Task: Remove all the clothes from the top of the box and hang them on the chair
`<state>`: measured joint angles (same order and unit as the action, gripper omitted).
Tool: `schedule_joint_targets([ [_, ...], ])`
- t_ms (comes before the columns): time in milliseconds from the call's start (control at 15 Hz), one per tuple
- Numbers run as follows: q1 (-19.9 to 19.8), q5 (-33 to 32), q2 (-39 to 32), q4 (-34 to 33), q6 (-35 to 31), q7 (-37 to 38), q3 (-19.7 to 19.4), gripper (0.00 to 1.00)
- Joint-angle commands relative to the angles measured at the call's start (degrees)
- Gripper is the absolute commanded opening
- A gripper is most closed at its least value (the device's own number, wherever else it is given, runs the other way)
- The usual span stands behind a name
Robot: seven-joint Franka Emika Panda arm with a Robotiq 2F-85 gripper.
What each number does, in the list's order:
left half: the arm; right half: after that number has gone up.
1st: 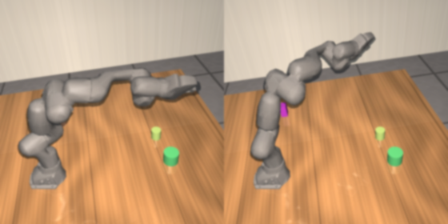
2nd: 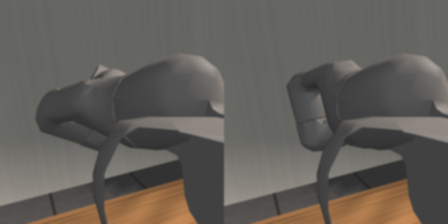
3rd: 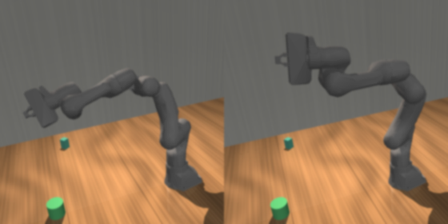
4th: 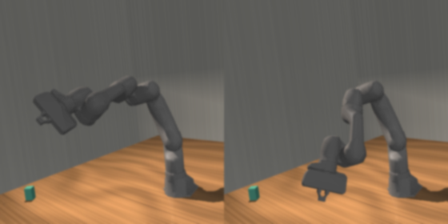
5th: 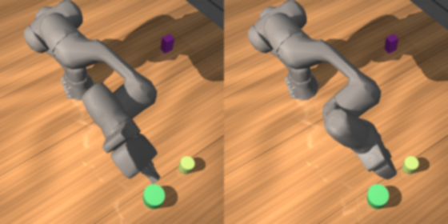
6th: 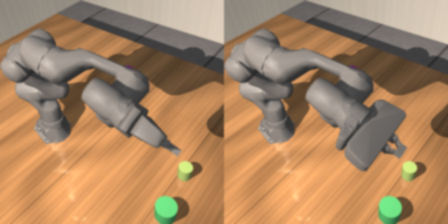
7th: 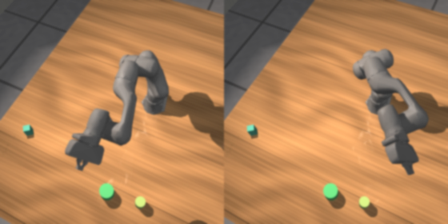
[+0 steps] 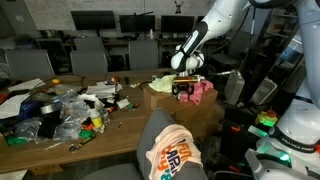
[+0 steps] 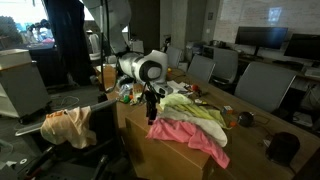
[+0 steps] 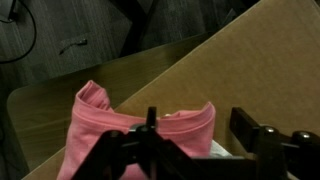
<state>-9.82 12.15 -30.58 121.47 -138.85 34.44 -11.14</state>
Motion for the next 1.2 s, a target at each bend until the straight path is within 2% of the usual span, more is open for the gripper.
schedule_joint_targets([
  [0,-0.1,1.7,-0.3,-1.2,0.1,-2.0,-0.1,0.44],
  [400,0.1,1.5,0.6,-0.7,0.5,-2.3,-0.2,0.03],
  [533,0.2,1.4,1.4,-0.1,0.6,-2.3,-0.4,0.00],
  [667,0.4,1.1,2.6,0.6,0.7,-2.2,-0.5,0.03],
  [867,1.0,0.6,5.9,2.5,0.7,-2.1,-0.8,0.01],
  [1133,2.6,-1.2,13.8,7.3,0.3,-1.1,-1.4,0.01],
])
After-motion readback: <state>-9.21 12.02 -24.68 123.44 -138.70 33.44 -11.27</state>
